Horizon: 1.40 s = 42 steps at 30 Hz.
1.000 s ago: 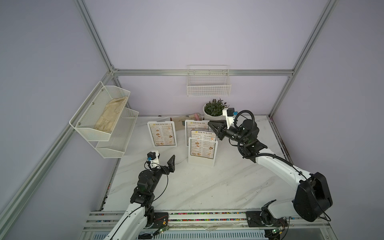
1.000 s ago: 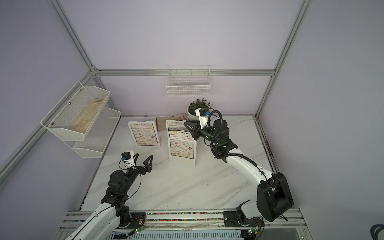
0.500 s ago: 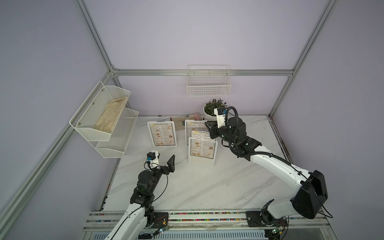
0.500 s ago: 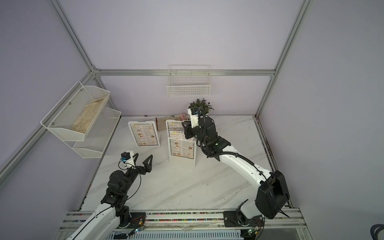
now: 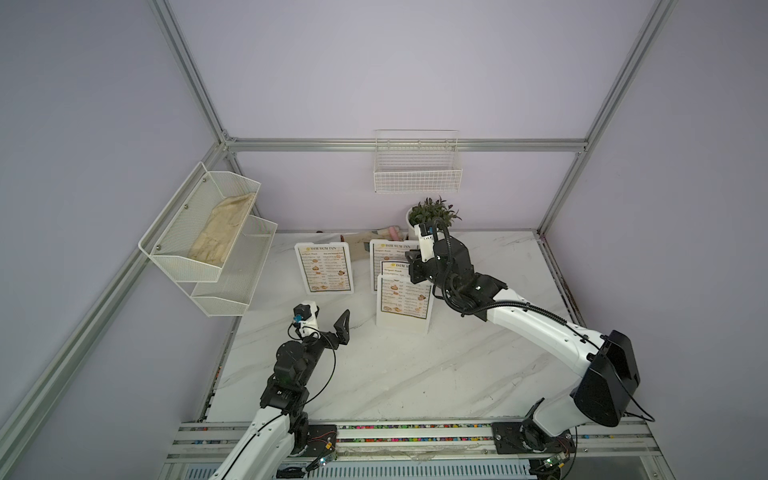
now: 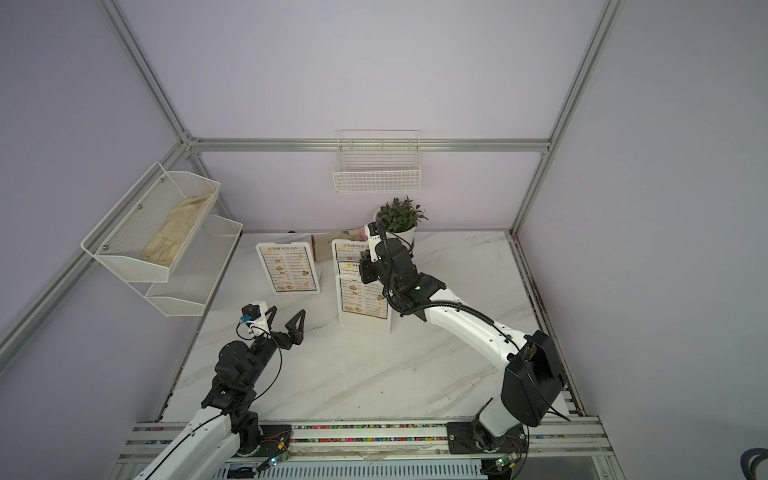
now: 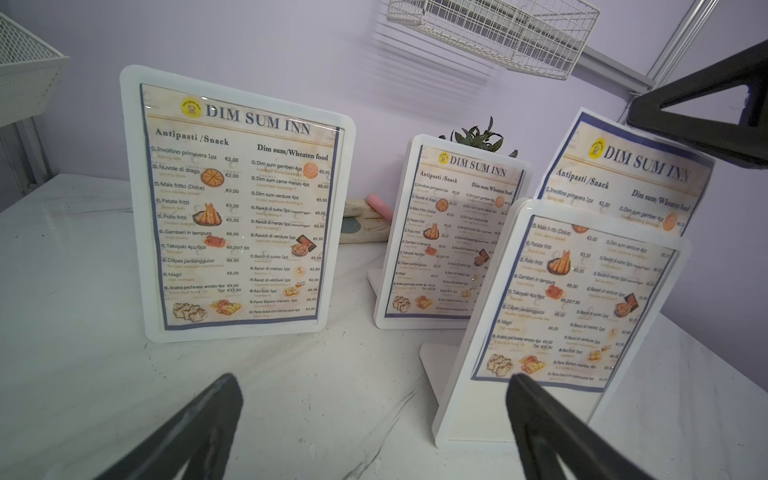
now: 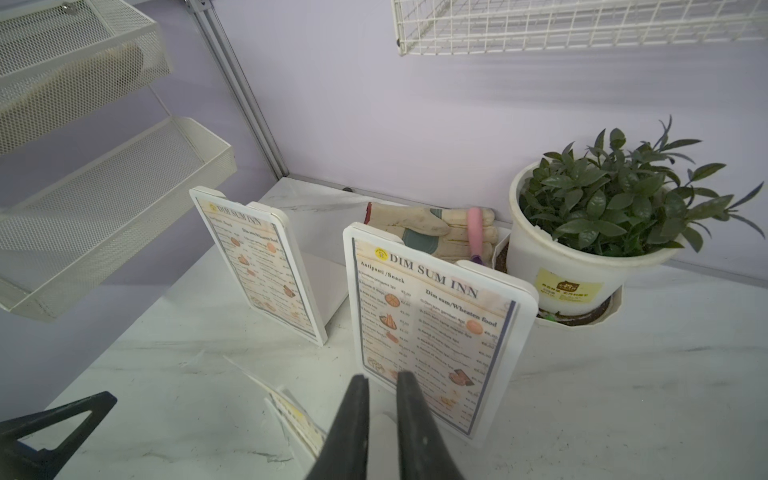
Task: Insert the menus into the narrow rack
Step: Insert the menu into the narrow rack.
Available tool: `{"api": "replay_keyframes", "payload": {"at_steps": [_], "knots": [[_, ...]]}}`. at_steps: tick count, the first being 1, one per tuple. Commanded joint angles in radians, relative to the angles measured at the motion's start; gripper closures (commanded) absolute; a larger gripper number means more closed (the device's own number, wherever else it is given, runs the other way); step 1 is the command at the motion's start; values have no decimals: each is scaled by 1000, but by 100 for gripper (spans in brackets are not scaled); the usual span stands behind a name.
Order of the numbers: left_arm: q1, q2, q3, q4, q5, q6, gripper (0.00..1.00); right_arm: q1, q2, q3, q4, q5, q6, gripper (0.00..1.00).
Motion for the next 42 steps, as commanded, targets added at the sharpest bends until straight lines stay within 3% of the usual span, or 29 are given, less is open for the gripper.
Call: {"api": "replay_keyframes", "payload": {"at_steps": [1, 8, 23, 42], "knots": [[1, -12, -31, 30, 8, -12, 0, 15, -42, -31, 2, 30, -8, 84], [1, -22, -36, 29, 10, -13, 0, 42, -61, -67, 27, 28, -1, 84], [0, -27, -38, 28, 12, -14, 0, 52, 27, 81, -42, 110, -5, 83], [1, -29, -38, 25, 12, -14, 0, 77, 49, -60, 36, 136, 52, 84]]}}
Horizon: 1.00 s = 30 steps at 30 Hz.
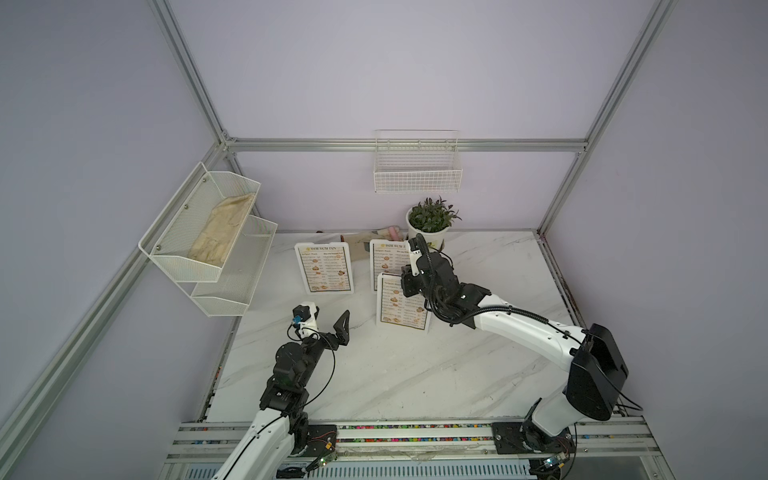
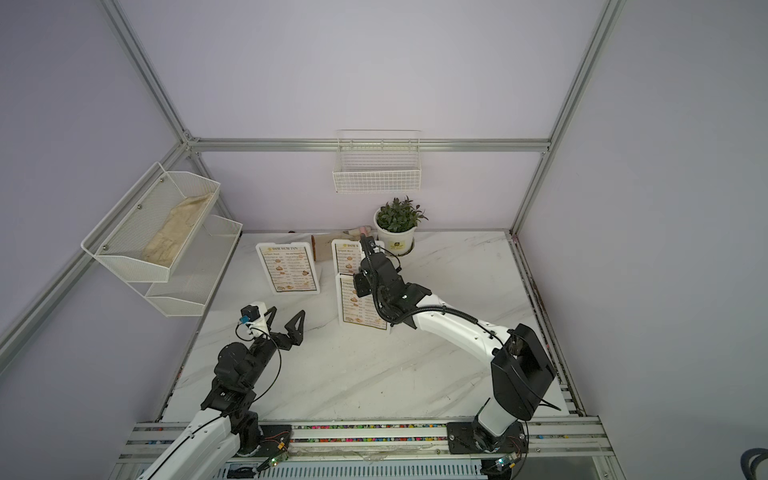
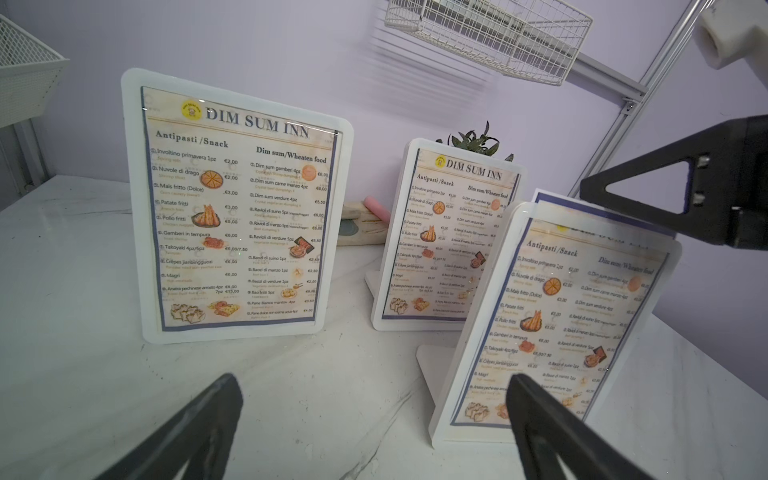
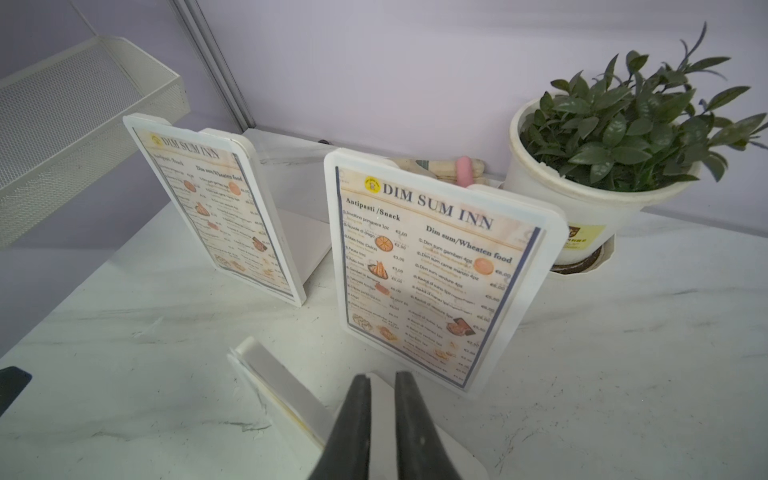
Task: Insert the menus into the narrow rack
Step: Insert the menu into the narrow rack.
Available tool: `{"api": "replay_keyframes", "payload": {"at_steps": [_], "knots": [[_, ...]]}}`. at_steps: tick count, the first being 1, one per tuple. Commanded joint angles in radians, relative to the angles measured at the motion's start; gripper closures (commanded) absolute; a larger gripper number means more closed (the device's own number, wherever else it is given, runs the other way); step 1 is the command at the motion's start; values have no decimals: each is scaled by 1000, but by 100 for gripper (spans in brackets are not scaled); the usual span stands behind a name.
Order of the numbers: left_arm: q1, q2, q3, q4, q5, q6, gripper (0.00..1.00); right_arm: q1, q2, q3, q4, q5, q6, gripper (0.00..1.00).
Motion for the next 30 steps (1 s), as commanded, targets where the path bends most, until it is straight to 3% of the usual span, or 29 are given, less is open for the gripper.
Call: {"api": "replay_keyframes", "payload": {"at_steps": [1, 14, 25, 30], "knots": [[1, -9, -31, 27, 10, -7, 0, 8, -15, -29, 54, 17, 23, 84], [-1, -8, -31, 27, 10, -8, 0, 14, -42, -103, 84, 31, 61, 86], [0, -11, -30, 30, 21, -5, 0, 14, -117, -110, 41, 114, 61, 85], [-5, 50, -40, 171, 214, 29, 0, 13, -222, -175, 36, 128, 66, 81]]}}
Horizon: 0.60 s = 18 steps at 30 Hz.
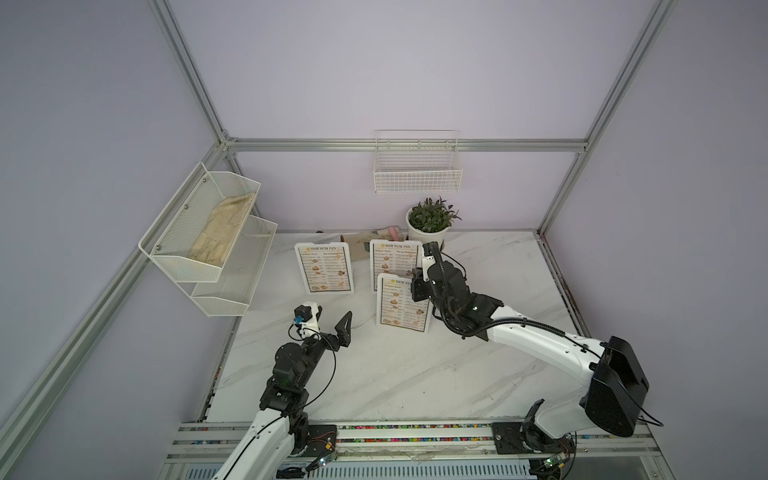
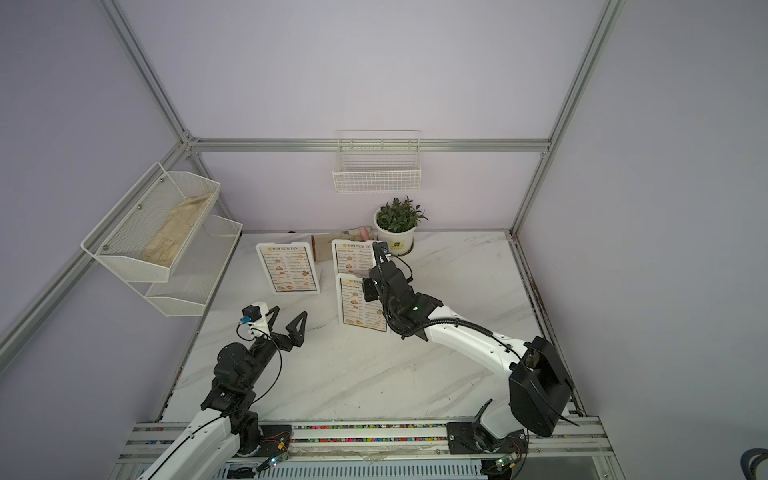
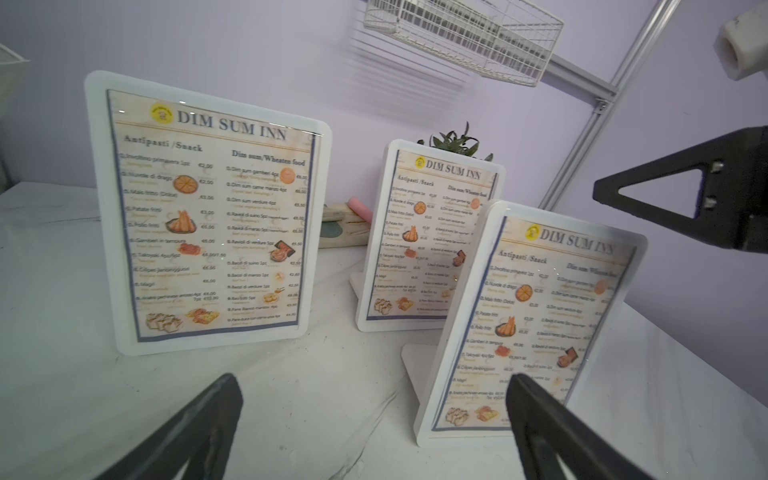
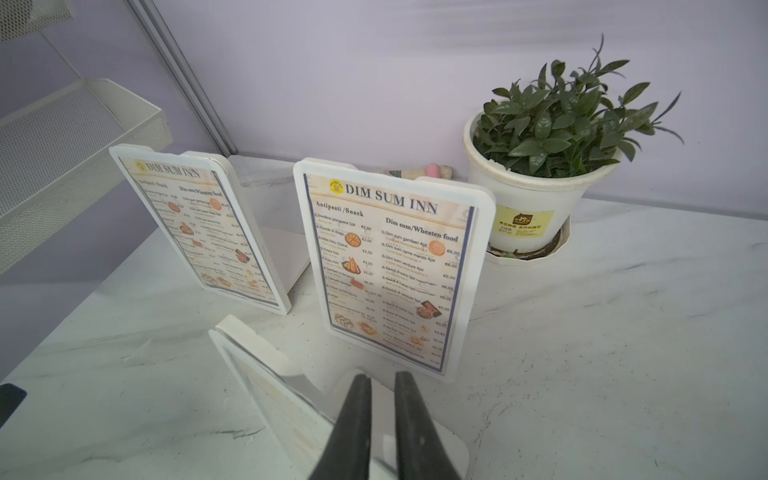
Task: Insert the menus into the narrow rack
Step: Insert the menu into the narrow rack, then move the narrow rack to the center of the board.
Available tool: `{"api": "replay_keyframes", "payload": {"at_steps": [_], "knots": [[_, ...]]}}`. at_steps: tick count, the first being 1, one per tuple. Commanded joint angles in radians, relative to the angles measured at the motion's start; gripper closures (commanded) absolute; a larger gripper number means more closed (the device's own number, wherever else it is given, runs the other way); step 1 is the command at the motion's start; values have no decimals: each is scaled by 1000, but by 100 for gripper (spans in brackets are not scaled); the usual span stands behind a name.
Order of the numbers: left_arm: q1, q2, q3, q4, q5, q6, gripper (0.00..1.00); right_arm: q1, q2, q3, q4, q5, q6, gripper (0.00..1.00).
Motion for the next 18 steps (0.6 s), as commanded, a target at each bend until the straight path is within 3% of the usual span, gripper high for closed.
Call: {"api": "replay_keyframes", "payload": {"at_steps": [1, 4, 7, 13, 18], "knots": [[-5, 54, -36, 162, 160, 41, 0, 6, -109, -54, -15, 42, 15, 76], [-12, 119, 8, 170, 228, 54, 0, 6, -218, -155, 15, 47, 27, 56], [-22, 191, 34, 210, 236, 52, 0, 6, -320, -284, 45, 53, 52, 44], [-46, 403, 117, 291, 274, 61, 1, 5, -434, -463, 114, 12, 96, 36], [-79, 583, 193, 385, 304, 65, 2, 7, -404, -543, 240, -53, 124, 31]]}}
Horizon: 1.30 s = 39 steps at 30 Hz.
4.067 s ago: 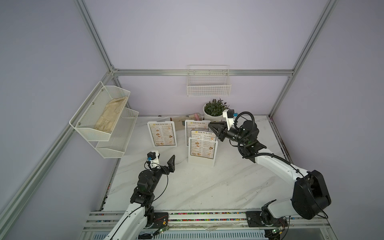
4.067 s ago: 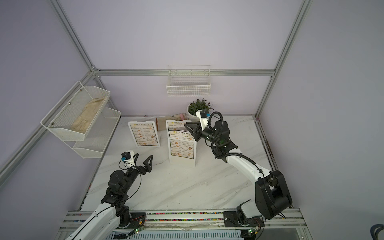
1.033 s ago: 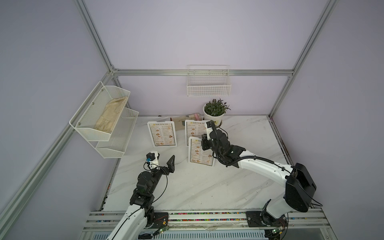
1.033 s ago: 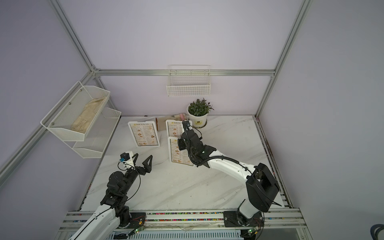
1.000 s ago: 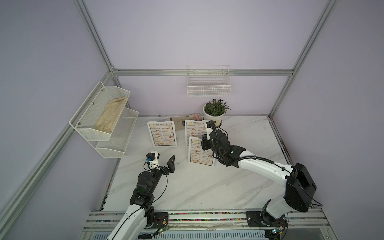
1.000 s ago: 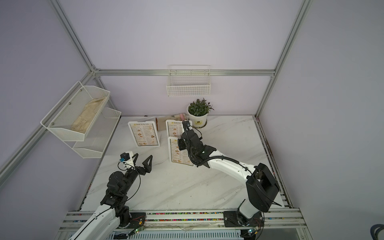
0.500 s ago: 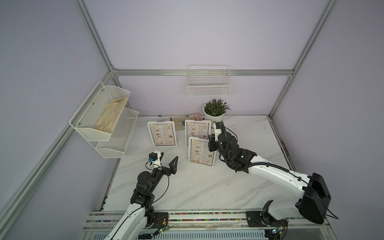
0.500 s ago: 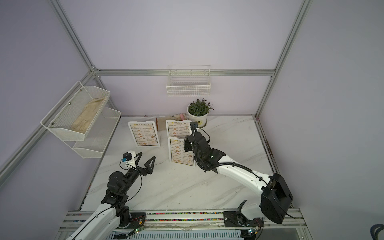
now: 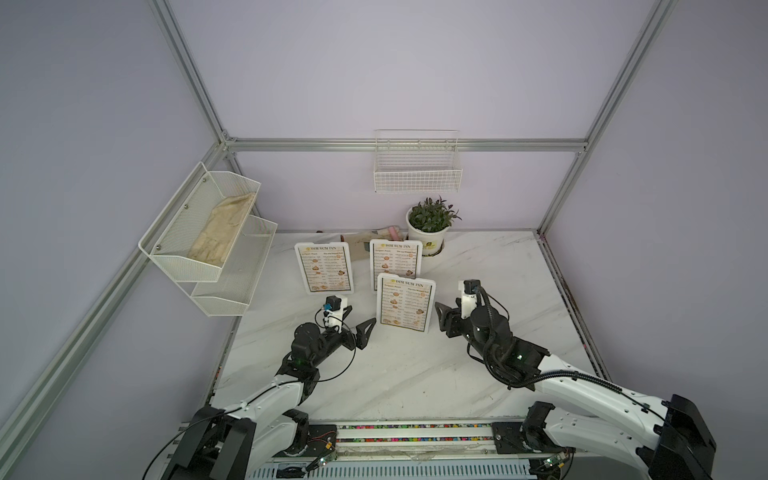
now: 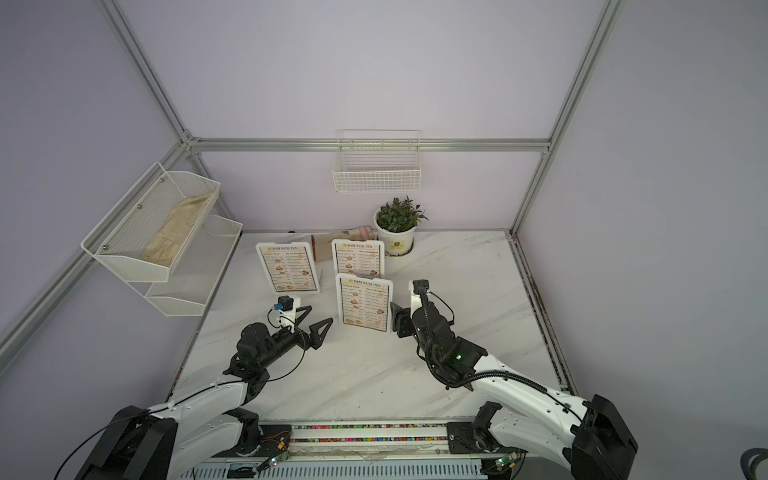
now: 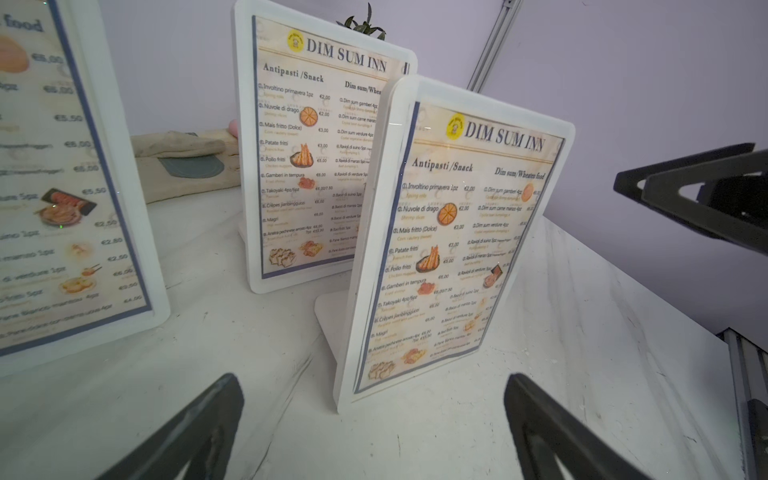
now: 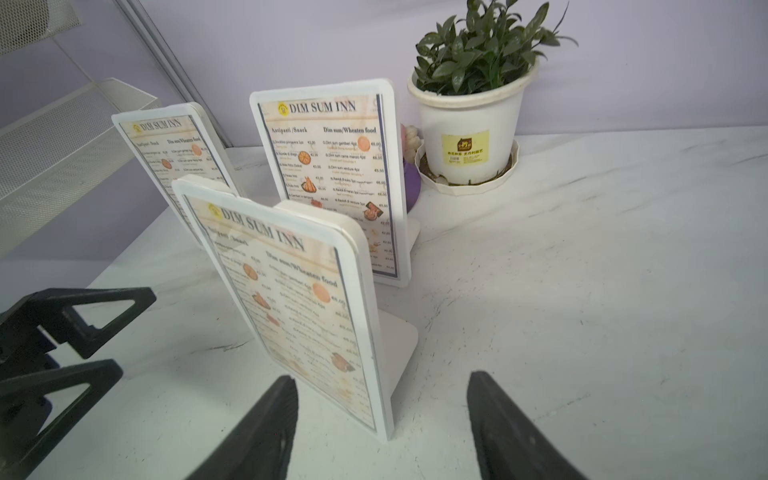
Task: Insert the menus into the narrow rack
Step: Move the narrow rack to the center of the board.
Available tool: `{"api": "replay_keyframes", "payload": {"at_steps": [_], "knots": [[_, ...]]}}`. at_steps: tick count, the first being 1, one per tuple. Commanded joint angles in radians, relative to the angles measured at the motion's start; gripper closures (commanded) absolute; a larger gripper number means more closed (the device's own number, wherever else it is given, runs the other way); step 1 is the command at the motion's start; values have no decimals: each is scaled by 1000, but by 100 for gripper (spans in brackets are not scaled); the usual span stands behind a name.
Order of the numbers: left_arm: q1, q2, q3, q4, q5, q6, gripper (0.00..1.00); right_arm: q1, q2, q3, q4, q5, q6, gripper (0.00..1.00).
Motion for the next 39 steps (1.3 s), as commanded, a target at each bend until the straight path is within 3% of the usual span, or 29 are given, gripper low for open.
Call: {"api": "replay_keyframes", "payload": {"at_steps": [1, 8, 21, 29, 39], "knots": [[-26, 88, 103, 130, 47, 24, 2, 6, 37, -22, 129, -55, 30, 32], [-76, 329, 258, 129, 20, 79, 5, 5, 167, -26, 243, -131, 53, 32], [-225, 557, 501, 25, -12, 133, 15, -28, 268, -17, 252, -11, 99, 32], [-306, 701, 671, -21, -4, 142, 16, -171, 230, -76, 235, -26, 139, 32], [-337, 890, 927, -118, 17, 110, 16, -319, 192, -106, 224, -56, 163, 30]]}}
